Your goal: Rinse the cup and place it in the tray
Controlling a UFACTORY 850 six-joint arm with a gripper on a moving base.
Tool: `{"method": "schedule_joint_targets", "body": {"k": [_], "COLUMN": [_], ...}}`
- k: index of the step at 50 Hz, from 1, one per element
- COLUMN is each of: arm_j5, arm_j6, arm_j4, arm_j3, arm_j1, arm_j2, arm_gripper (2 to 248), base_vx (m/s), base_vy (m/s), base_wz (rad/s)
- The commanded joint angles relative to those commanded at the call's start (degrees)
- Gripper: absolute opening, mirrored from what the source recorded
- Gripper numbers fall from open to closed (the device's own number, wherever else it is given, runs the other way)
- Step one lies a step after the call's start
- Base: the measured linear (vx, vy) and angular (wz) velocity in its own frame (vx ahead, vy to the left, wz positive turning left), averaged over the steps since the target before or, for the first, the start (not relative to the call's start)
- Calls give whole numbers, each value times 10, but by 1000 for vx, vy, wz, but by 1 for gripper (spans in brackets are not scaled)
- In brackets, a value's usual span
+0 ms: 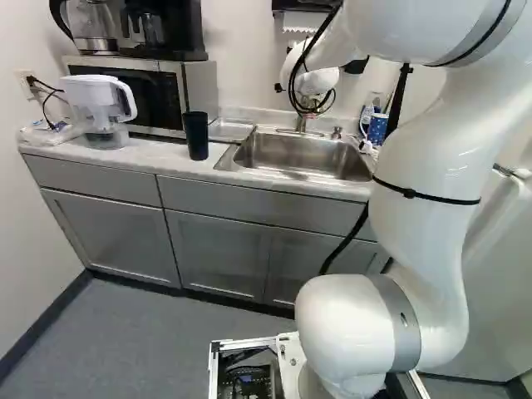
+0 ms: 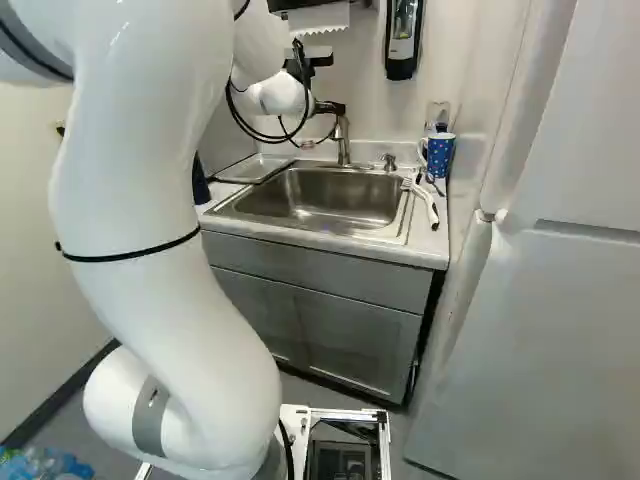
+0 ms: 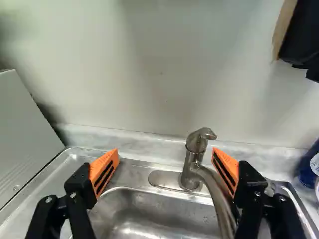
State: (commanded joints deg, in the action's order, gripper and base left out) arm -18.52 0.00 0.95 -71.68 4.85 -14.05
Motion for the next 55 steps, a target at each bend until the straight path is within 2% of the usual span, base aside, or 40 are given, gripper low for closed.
{"method": "schedule_joint_targets", "body": {"k": [15, 42, 55], "arm_j5": [15, 13, 4], "arm_j6": [0, 0, 0], "arm_j4": [0, 0, 0], "arm_j3": [-38, -105, -117], "arm_j1": [1, -2, -2], "arm_j2": [-33, -91, -100], "arm_gripper": [247, 247, 247], "base_vx": [0, 0, 0], "base_vy": [0, 0, 0], "base_wz": [0, 0, 0]}}
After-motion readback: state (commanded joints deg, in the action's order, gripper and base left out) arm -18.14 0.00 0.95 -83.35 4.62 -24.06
